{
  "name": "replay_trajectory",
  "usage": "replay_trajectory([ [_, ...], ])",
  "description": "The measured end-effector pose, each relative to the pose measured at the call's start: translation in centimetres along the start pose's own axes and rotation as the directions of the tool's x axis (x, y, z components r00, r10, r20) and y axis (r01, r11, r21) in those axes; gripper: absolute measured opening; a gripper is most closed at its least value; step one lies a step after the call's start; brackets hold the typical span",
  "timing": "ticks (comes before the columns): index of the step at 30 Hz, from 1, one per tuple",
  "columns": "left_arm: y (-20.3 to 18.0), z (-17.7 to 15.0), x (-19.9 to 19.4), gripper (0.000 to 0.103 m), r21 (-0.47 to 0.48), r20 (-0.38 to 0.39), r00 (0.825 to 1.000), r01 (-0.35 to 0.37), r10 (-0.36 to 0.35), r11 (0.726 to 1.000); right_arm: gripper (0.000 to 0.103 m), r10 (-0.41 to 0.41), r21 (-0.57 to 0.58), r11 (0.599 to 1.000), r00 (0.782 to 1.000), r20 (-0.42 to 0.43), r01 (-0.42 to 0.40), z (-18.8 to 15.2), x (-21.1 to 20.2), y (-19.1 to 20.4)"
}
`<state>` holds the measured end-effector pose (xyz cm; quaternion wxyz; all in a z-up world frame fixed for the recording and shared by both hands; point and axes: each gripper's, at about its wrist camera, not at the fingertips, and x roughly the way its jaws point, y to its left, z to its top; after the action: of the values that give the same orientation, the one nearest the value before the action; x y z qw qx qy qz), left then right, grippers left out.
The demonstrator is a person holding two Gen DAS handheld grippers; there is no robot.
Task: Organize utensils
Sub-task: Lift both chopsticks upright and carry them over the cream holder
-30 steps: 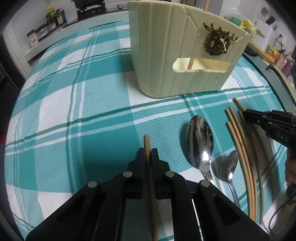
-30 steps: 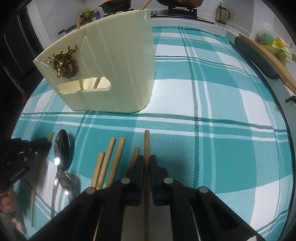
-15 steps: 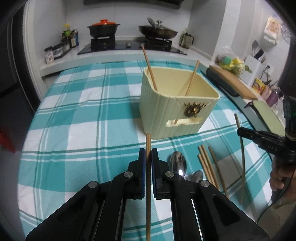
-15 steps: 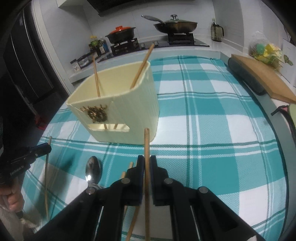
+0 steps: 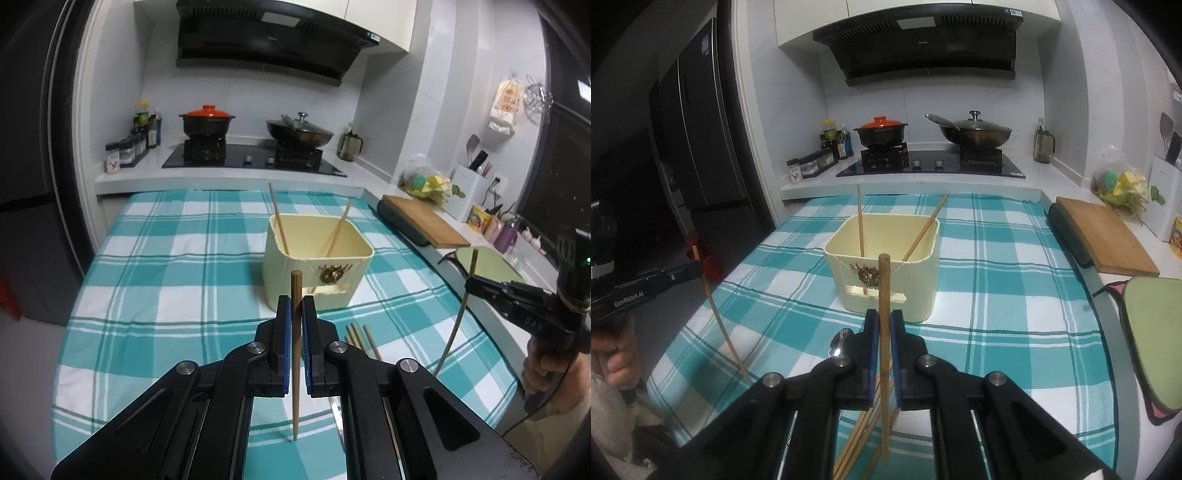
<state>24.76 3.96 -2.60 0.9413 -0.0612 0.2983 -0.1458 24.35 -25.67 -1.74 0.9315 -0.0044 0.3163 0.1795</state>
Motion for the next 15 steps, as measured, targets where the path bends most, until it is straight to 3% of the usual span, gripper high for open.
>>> replay_trajectory([
  [9, -2.1, 1.4, -2.9, 0.004, 0.014, 0.076, 0.996, 0.038, -0.039, 0.999, 0.006, -0.017, -0.009, 1.000, 0.982, 0.186, 0.019, 0.5, -4.4, 1.6],
  [15, -2.7, 1.5, -2.2, 0.004, 0.021, 0.036, 0.999, 0.034, -0.035, 0.999, 0.006, 0.010, 0.022, 1.000, 0.983, 0.185, -0.014, 0.8, -4.2, 1.0],
])
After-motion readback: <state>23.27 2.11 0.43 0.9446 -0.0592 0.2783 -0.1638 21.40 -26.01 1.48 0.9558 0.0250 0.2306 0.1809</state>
